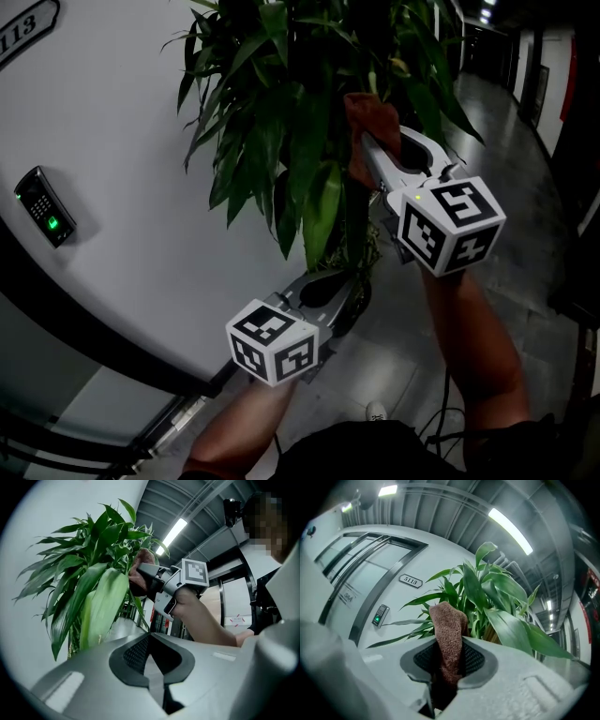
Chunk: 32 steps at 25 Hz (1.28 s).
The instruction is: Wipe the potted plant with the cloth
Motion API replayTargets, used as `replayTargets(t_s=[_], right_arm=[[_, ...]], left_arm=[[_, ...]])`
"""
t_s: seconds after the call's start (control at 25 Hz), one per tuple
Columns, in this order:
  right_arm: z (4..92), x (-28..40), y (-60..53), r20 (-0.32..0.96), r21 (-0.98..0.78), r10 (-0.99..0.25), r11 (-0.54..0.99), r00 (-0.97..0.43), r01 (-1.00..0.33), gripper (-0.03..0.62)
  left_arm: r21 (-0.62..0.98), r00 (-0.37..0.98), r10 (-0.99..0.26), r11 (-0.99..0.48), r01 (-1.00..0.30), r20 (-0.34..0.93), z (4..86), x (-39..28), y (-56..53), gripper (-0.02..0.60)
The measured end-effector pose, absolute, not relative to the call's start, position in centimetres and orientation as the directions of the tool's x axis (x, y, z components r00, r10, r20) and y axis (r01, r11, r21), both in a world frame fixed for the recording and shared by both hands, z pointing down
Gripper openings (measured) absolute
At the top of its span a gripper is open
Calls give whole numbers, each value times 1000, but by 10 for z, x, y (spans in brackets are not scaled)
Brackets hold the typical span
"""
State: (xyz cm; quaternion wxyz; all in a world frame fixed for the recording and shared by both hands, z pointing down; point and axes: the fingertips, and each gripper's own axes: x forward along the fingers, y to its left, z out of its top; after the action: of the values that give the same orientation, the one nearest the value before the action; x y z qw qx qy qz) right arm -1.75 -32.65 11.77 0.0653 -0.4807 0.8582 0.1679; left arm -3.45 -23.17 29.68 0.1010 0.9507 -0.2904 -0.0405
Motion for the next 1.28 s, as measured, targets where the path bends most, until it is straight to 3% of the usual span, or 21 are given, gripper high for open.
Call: replayTargets(t_s=[1.28], right_arm=[[201, -34, -298, -111, 195, -773, 599, -625, -776, 75]], left_arm=[[246, 831, -556, -806, -538, -5, 306, -27, -233, 18]])
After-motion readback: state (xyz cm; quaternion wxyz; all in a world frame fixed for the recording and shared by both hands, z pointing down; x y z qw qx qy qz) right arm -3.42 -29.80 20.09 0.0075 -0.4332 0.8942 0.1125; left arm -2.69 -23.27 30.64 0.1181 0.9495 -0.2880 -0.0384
